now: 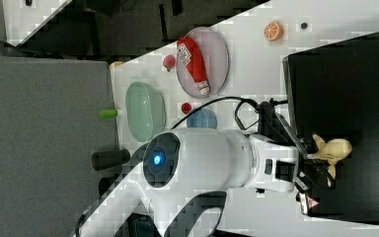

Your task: Pick banana from table and place on oven.

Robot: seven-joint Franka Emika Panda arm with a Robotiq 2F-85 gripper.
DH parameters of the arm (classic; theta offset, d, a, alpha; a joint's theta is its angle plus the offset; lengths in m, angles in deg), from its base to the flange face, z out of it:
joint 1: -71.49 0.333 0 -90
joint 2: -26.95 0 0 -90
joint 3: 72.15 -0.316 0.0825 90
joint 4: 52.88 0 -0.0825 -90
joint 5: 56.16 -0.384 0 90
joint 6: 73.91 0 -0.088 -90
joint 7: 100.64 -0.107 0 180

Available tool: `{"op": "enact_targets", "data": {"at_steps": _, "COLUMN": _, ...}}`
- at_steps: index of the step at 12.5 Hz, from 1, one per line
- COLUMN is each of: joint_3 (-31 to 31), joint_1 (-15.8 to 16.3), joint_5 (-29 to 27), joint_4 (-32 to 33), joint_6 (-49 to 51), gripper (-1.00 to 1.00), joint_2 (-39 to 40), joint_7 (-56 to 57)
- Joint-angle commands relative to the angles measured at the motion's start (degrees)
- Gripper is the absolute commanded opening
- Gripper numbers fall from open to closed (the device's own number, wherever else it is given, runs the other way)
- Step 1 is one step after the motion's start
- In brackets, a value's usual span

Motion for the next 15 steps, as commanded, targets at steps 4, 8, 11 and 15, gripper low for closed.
{"op": "enact_targets", "data": {"at_steps": 4, "joint_3": -1.6, "joint_1": 1.2, "joint_5": -0.2, "joint_4": -2.9, "joint_6": 0.5, "gripper": 0.44, "joint_2": -2.8, "joint_7": 3.5}}
{"op": "enact_targets", "data": {"at_steps": 8, "joint_3": -2.5, "joint_1": 2.1, "joint_5": -0.2, "joint_4": -3.4, "joint_6": 2.1, "gripper": 1.0, "joint_2": -3.5, "joint_7": 3.6}}
{"op": "enact_targets", "data": {"at_steps": 11, "joint_3": -9.1, "joint_1": 4.9, "joint_5": -1.0, "joint_4": -5.9, "joint_6": 10.5, "gripper": 1.0, "joint_2": -7.7, "joint_7": 3.6}}
{"op": "enact_targets", "data": {"at_steps": 15, "joint_3": -22.7, "joint_1": 7.9, "joint_5": -3.5, "joint_4": -6.2, "joint_6": 17.5, "gripper": 1.0, "joint_2": -17.9, "joint_7": -11.7}}
